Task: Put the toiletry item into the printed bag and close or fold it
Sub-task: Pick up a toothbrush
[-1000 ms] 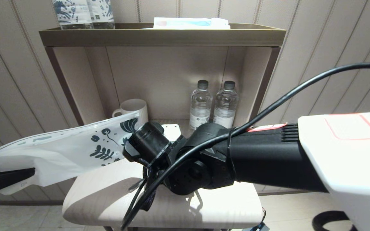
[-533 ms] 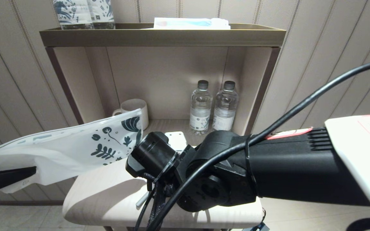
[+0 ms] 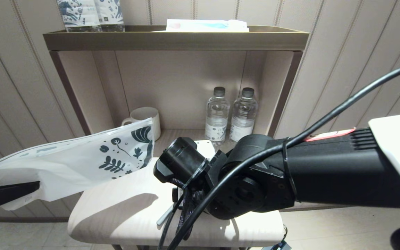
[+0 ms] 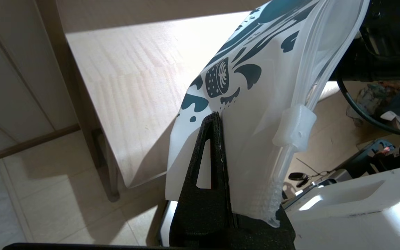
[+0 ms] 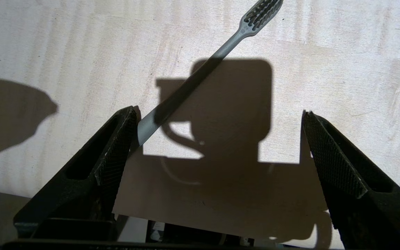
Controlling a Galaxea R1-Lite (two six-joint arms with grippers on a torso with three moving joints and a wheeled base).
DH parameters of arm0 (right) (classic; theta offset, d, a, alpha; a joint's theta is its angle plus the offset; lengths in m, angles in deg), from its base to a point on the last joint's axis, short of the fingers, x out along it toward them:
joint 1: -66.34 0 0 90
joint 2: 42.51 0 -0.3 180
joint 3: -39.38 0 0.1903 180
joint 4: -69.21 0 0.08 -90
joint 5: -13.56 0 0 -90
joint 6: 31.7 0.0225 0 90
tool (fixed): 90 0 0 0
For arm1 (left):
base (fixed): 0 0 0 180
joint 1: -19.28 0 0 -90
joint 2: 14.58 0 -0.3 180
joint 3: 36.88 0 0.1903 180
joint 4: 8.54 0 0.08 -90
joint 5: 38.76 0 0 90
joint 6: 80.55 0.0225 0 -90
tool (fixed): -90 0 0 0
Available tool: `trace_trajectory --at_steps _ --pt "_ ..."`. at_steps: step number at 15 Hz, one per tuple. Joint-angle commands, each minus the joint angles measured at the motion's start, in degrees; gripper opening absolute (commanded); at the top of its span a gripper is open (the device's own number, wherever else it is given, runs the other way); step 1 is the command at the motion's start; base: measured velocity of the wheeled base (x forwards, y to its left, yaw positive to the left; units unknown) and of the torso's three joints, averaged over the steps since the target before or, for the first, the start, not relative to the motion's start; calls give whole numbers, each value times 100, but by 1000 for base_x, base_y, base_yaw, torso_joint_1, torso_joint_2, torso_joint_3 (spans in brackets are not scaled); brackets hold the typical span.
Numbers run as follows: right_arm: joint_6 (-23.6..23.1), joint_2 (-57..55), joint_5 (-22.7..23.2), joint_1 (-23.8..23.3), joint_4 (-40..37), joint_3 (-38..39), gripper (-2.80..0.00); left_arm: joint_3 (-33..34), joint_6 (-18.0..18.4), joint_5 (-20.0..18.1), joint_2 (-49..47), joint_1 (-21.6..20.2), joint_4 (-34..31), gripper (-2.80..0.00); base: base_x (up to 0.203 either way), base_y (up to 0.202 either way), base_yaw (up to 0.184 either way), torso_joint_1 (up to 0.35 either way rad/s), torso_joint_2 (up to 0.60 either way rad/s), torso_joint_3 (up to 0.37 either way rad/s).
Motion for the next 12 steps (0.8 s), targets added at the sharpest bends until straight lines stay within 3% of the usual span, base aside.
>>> trace_trajectory --at_steps 1,3,12 --pt "21 -52 119 -87 -3 -62 0 -3 7 -23 -15 -3 -9 -280 0 0 0 0 0 0" --pt "21 -52 318 -84 -3 -196 0 6 11 -23 -32 -3 -16 -280 0 0 0 0 0 0" --pt "-23 -926 291 -228 -65 -1215 0 80 16 -26 -30 -3 -13 -280 0 0 0 0 0 0"
